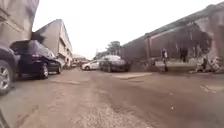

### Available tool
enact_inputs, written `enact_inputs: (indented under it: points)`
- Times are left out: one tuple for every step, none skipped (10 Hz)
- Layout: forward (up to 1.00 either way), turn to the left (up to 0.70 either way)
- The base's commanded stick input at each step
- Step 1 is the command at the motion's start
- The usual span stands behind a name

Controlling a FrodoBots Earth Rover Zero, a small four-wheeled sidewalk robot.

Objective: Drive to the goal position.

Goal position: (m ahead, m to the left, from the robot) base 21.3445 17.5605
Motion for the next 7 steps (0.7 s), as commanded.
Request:
enact_inputs:
  points:
    - [1.00, -0.28]
    - [1.00, -0.28]
    - [1.00, -0.28]
    - [1.00, -0.28]
    - [1.00, 0.12]
    - [1.00, 0.12]
    - [1.00, 0.12]
